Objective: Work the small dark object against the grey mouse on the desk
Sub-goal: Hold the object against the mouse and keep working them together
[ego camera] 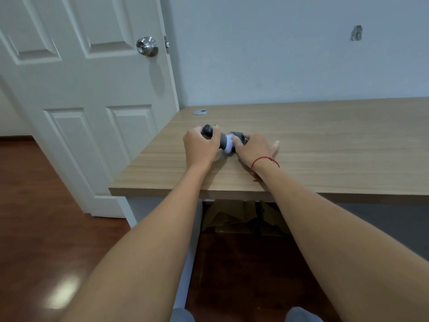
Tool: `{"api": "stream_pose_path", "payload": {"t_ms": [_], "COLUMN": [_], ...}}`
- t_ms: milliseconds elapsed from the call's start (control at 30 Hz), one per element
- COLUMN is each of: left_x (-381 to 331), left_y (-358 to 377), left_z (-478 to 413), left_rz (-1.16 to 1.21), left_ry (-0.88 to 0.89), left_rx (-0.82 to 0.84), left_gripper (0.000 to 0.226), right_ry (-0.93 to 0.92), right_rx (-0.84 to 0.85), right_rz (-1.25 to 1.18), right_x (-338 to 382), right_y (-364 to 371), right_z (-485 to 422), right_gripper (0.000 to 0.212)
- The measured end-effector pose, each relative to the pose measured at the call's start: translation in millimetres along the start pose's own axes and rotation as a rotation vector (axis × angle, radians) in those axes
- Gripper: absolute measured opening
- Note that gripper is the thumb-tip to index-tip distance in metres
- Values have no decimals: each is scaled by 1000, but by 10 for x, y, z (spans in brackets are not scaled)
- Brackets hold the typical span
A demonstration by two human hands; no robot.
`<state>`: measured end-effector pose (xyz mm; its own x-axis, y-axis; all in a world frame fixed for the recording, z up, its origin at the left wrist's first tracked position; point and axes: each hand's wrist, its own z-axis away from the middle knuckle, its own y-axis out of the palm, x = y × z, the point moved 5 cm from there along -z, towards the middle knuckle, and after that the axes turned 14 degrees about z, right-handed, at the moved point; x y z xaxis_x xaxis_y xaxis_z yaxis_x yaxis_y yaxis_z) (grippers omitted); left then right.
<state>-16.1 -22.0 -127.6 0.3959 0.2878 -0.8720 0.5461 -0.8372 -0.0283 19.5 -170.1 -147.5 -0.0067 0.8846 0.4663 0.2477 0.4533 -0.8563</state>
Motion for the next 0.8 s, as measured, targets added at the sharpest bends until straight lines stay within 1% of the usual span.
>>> {"api": "stream_pose_path", "payload": {"t_ms": [67, 133, 200, 267, 300, 433, 500, 600, 700, 767, 800], "left_x": [-1, 35, 0, -32, -39, -14, -42, -16, 103, 146, 139], "left_y": [-26, -26, -39, -31, -37, -33, -6, -7, -55, -59, -53], "left_z": [11, 16, 43, 43, 39, 6, 13, -12, -80, -99, -100], "left_rz": [5, 62, 39, -79, -97, -5, -87, -185, -126, -47, -17], "left_ry": [-53, -102, -64, 7, 7, 37, 82, 44, -28, -35, -25], "left_rx": [-3, 47, 25, 4, -2, -6, 0, -26, -50, -19, 1], "left_gripper": [36, 31, 33, 38, 40, 43, 43, 40, 32, 31, 32], "right_ry": [-18, -13, -8, -1, 1, 26, 5, -39, -61, -97, -118], "right_rx": [2, 12, 17, 22, 24, 32, 42, 73, 62, 58, 50], "right_rz": [-21, -50, -60, -77, -83, -115, -134, -138, -83, -15, 1], "right_x": [-11, -29, -32, -33, -33, -33, -42, -41, 10, 57, 65], "right_y": [-16, -19, -25, -29, -36, -78, -92, -112, -125, -120, -126], "right_z": [17, 24, 30, 43, 52, 70, 86, 115, 150, 178, 189], "right_gripper": [41, 40, 39, 38, 38, 38, 37, 37, 38, 35, 36]}}
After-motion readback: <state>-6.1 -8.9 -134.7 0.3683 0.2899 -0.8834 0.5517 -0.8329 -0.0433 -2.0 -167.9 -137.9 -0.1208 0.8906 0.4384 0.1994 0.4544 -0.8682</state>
